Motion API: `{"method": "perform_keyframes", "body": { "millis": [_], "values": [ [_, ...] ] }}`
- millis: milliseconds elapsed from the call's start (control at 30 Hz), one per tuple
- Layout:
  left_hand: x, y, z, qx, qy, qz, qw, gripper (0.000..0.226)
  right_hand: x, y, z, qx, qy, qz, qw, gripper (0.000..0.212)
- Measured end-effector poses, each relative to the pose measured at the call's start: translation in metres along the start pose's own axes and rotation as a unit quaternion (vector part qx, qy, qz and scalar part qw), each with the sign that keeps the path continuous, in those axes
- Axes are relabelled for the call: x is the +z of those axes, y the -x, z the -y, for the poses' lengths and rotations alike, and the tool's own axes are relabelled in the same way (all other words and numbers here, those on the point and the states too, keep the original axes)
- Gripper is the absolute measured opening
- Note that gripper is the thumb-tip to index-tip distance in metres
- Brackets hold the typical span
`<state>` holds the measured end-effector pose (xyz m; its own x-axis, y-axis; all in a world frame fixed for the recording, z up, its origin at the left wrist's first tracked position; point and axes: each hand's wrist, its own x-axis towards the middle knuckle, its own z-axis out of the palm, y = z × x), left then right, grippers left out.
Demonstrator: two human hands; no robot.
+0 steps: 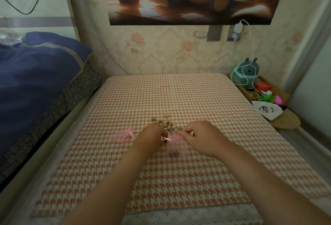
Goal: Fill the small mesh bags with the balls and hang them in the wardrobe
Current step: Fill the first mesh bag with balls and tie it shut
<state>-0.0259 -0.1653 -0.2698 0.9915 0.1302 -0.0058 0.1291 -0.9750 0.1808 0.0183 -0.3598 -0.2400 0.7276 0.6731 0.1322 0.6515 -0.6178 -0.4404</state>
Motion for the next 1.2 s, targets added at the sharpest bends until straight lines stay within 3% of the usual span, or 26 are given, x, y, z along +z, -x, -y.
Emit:
{"method": "perform_keyframes", "body": {
  "millis": [67, 167, 267, 333, 500, 800, 1033, 1200],
  "values": [
    [-0.003, 0.0, 0.002, -0.003, 0.01, 0.016, 1.0, 0.023, 0.0, 0.001, 0.0, 0.001, -0.002, 0.002, 1.0, 0.04],
    [-0.012, 0.005, 0.007, -0.024, 0.109, -0.061, 0.992, 0.019, -0.001, 0.001, 0.002, 0.003, 0.003, 0.003, 1.0, 0.04],
    [-0.03, 0.02, -0.002, -0.029, 0.276, -0.177, 0.944, 0.012, -0.002, 0.0, 0.005, 0.005, 0.022, 0.005, 1.0, 0.039],
    [-0.042, 0.03, -0.014, -0.017, 0.336, -0.178, 0.925, 0.013, -0.004, 0.0, 0.009, 0.008, 0.03, 0.008, 0.999, 0.035],
    [-0.039, 0.043, -0.029, 0.039, 0.286, -0.103, 0.952, 0.007, -0.007, 0.001, 0.011, 0.019, 0.022, 0.019, 0.999, 0.031],
    [-0.033, 0.036, -0.027, 0.031, 0.231, -0.117, 0.965, 0.008, -0.006, -0.001, 0.008, 0.018, 0.029, 0.028, 0.999, 0.029],
    [-0.033, 0.032, -0.021, -0.036, 0.218, -0.068, 0.973, 0.04, -0.005, -0.006, 0.007, 0.016, 0.01, 0.018, 1.0, 0.027],
    [-0.043, 0.034, -0.018, -0.072, 0.25, -0.096, 0.961, 0.05, -0.008, -0.008, 0.011, 0.011, -0.042, 0.01, 0.999, 0.02]
  ]
}}
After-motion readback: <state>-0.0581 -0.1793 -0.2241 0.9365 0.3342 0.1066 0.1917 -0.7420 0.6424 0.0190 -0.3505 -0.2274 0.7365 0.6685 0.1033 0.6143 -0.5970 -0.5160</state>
